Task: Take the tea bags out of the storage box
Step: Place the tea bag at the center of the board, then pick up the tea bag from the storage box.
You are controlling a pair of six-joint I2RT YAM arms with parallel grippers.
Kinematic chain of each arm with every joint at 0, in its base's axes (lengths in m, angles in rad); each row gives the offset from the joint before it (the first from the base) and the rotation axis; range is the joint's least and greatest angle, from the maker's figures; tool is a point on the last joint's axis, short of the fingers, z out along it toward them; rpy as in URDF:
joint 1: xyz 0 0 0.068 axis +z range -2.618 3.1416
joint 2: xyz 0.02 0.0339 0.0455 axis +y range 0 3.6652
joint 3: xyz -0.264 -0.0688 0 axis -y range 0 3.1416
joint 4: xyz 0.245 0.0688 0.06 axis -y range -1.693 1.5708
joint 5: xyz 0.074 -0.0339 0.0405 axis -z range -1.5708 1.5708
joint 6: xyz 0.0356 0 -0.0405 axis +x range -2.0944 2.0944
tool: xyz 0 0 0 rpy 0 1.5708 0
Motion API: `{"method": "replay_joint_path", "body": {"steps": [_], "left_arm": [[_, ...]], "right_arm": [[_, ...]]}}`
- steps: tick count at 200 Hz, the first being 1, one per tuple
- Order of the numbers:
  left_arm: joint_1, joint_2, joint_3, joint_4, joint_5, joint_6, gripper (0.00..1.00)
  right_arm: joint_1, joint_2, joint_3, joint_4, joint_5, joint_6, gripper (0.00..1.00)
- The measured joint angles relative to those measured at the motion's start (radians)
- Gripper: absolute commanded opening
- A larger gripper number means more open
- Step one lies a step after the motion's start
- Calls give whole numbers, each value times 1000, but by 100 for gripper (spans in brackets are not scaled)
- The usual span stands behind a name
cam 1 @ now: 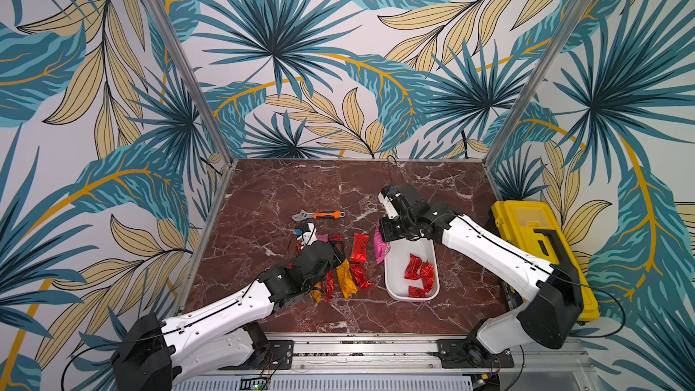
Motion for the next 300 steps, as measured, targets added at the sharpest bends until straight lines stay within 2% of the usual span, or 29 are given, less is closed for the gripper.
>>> {"method": "replay_joint_path", "body": {"steps": [50, 94, 140, 187, 209, 241, 266, 300], "left_arm": [[4, -122, -34, -108, -58, -17, 52], [4, -147, -52, -150, -80, -15, 52], [4, -146, -52, -150, -80, 5, 52], [4, -129, -45, -152, -76, 61, 51], [4, -98, -12, -155, -66, 102, 51], [2, -10, 91, -158, -16, 176, 52], [-42, 97, 181, -146, -4, 227, 54], [-130, 283, 317, -138, 20, 309, 55]], "right_arm": [[14, 241, 130, -26, 99, -47, 13], [18, 361, 169, -49, 183, -61, 15], [25, 410, 182, -54, 212, -68, 31], [26, 408, 184, -53, 196, -51, 40], [26, 341, 171, -44, 185, -37, 41], [24, 94, 76, -14, 202, 2, 41], [-5, -103, -63, 12, 224, 61, 42], [-126, -332, -309, 6, 233, 158, 42]]}}
